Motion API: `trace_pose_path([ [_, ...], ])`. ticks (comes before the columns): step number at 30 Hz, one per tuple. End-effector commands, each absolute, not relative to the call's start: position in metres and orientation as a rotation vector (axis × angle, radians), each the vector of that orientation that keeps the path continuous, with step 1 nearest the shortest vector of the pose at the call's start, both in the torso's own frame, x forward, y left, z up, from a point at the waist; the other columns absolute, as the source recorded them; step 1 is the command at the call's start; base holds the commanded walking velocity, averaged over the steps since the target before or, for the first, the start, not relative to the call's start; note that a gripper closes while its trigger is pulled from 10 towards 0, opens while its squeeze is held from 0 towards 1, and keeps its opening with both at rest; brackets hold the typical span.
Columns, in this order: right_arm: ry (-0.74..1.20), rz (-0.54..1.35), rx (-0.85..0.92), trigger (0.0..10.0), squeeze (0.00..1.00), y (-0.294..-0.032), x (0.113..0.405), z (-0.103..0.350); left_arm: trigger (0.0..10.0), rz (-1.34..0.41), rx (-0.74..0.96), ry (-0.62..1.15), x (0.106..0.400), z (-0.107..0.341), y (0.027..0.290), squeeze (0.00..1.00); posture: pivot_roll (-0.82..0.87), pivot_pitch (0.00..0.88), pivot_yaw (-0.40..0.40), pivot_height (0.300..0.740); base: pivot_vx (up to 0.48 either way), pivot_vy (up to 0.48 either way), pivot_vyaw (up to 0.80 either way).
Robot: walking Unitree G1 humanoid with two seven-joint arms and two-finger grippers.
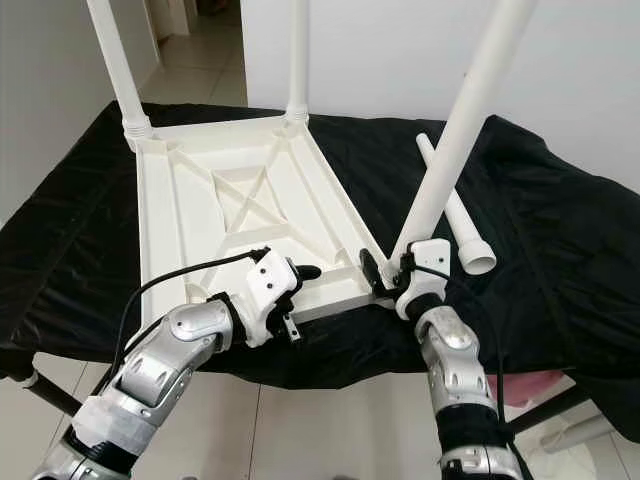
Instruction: Building children table
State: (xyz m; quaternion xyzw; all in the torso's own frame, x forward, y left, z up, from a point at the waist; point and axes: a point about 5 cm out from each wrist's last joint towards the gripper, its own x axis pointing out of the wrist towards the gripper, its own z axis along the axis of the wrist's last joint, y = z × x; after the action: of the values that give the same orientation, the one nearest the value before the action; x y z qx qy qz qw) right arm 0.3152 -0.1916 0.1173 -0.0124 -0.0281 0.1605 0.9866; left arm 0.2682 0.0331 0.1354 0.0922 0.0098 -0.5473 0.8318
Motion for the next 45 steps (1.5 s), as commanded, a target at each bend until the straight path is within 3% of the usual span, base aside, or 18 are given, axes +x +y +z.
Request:
trace_pose_path([
  [1, -0.059, 0.390, -0.033, 10.0, 0.00, -0.185, 0.319, 0.118, 10.0, -1.005, 0.210, 0.011, 0.277, 0.133, 0.035, 0.00, 0.02, 0.000, -0.031, 0.740, 0.000, 0.000, 0.00],
  [6, -0.050, 0.454, -0.066, 10.0, 0.00, -0.186, 0.326, 0.120, 10.0, -0.981, 0.234, 0.015, 0.280, 0.131, 0.035, 0.00, 0.02, 0.000, -0.033, 0.740, 0.000, 0.000, 0.00],
  [7, -0.036, 0.471, -0.073, 7.6, 0.00, -0.188, 0.327, 0.119, 10.0, -0.974, 0.244, 0.021, 0.282, 0.129, 0.035, 0.00, 0.02, 0.000, -0.034, 0.740, 0.000, 0.000, 0.00],
  [8, -0.029, 0.479, -0.079, 2.9, 0.00, -0.190, 0.328, 0.117, 10.0, -0.968, 0.248, 0.025, 0.284, 0.128, 0.036, 0.00, 0.02, 0.000, -0.034, 0.740, 0.000, 0.000, 0.00],
  [9, -0.021, 0.482, -0.071, 0.5, 0.00, -0.192, 0.328, 0.116, 10.0, -0.960, 0.254, 0.024, 0.285, 0.128, 0.036, 0.00, 0.02, 0.000, -0.036, 0.740, 0.000, 0.000, 0.00],
  [13, -0.016, 0.483, -0.064, 0.5, 0.00, -0.194, 0.329, 0.115, 10.0, -0.955, 0.258, 0.023, 0.286, 0.128, 0.037, 0.00, 0.02, 0.000, -0.038, 0.740, 0.000, 0.000, 0.00],
  [14, -0.008, 0.487, -0.066, 0.0, 0.00, -0.198, 0.329, 0.114, 10.0, -0.945, 0.241, 0.026, 0.289, 0.128, 0.038, 0.00, 0.02, 0.000, -0.045, 0.740, 0.000, 0.000, 0.00],
  [20, 0.009, 0.478, -0.054, 0.0, 0.00, -0.202, 0.327, 0.108, 10.0, -0.943, 0.222, 0.020, 0.288, 0.128, 0.038, 0.00, 0.02, 0.000, -0.049, 0.740, 0.000, 0.000, 0.00],
  [21, 0.010, 0.467, -0.045, 9.2, 0.00, -0.202, 0.327, 0.106, 10.0, -0.944, 0.217, 0.015, 0.288, 0.128, 0.037, 0.00, 0.02, 0.000, -0.049, 0.740, 0.000, 0.000, 0.00],
  [22, 0.010, 0.467, -0.045, 9.2, 0.00, -0.202, 0.327, 0.106, 10.0, -0.944, 0.217, 0.015, 0.288, 0.128, 0.037, 0.00, 0.02, 0.000, -0.049, 0.740, 0.000, 0.000, 0.00],
  [23, 0.015, 0.443, -0.035, 10.0, 0.00, -0.202, 0.327, 0.105, 10.0, -0.946, 0.212, 0.014, 0.288, 0.128, 0.036, 0.00, 0.02, 0.000, -0.055, 0.740, 0.000, 0.000, 0.00],
  [30, 0.036, 0.296, -0.016, 10.0, 0.00, -0.205, 0.330, 0.099, 10.0, -0.946, 0.198, 0.041, 0.288, 0.124, 0.037, 0.00, 0.02, 0.000, -0.062, 0.740, 0.000, 0.000, 0.00],
  [45, 0.056, -0.074, 0.103, 10.0, 0.00, -0.181, 0.324, 0.089, 10.0, -0.889, 0.196, 0.055, 0.294, 0.123, 0.050, 0.00, 0.02, 0.000, -0.072, 0.740, 0.000, 0.000, 0.00],
])
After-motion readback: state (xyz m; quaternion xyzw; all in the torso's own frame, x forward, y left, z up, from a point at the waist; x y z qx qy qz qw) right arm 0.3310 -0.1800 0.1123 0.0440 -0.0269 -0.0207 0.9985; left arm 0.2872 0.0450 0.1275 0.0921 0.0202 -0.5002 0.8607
